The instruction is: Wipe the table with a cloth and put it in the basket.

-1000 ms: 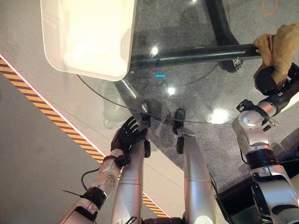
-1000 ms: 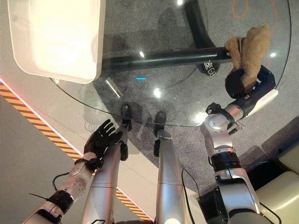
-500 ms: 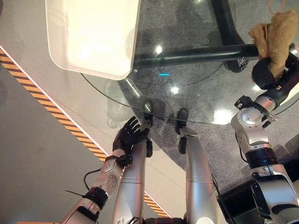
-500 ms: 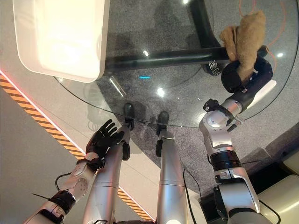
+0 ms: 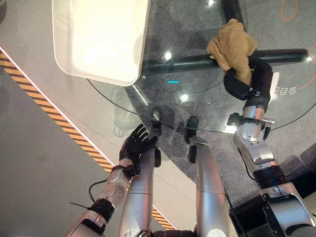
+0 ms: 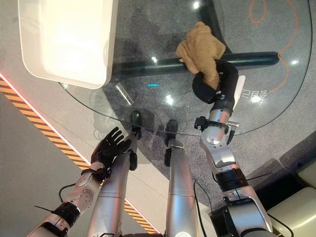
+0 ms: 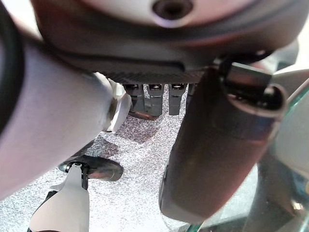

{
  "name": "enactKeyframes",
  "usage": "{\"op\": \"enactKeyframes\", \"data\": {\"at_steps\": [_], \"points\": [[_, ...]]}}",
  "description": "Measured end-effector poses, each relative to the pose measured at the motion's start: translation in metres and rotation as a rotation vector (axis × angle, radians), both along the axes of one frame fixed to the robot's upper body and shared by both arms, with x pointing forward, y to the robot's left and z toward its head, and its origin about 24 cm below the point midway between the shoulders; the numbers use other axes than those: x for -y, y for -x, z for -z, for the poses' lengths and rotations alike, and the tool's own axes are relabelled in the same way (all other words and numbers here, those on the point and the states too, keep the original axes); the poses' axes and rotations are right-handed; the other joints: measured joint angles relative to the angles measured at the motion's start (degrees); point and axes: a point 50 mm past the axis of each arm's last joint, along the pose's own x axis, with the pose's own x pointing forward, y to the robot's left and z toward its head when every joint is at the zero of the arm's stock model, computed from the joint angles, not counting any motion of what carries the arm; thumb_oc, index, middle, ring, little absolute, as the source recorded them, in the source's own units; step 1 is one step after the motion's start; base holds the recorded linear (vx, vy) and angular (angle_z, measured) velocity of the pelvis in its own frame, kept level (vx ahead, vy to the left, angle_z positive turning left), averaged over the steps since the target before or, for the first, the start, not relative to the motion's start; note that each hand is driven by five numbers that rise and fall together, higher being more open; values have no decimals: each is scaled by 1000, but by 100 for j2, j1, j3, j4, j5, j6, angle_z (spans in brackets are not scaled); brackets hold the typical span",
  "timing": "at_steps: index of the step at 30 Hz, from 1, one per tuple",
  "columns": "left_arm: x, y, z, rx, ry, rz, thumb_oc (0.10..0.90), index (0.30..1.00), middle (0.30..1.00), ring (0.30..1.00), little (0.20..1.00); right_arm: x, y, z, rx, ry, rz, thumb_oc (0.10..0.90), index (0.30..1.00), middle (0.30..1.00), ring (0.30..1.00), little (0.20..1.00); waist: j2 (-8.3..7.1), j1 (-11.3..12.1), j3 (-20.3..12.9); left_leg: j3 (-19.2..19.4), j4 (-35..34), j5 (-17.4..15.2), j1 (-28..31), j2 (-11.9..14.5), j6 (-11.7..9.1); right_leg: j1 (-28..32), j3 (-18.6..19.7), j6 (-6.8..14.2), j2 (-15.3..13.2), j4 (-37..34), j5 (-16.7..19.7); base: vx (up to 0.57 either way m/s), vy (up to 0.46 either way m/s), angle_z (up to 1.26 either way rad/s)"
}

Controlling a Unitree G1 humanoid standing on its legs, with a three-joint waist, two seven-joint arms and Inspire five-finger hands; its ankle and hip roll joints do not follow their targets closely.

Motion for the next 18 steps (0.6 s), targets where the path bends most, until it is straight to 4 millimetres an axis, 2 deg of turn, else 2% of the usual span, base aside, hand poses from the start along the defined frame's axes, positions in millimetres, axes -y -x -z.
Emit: {"op": "enactKeyframes", "data": {"at_steps": [11,18], "points": [[-2,0,0,0,1,-6,800,900,900,900,900,-9,0,3,-42,82,-134,100,300,300,300,200,0,-15,0,-46,-9,-13,-8,22,-33,0,-51,-12,23,-16,6,0,0,0],[-1,-1,-2,6,3,-1,800,900,900,900,900,-24,1,9,-128,207,-378,100,300,300,300,200,1,7,1,-105,-9,16,-37,31,-75,0,-154,-48,17,9,-15,1,-27,5]]}}
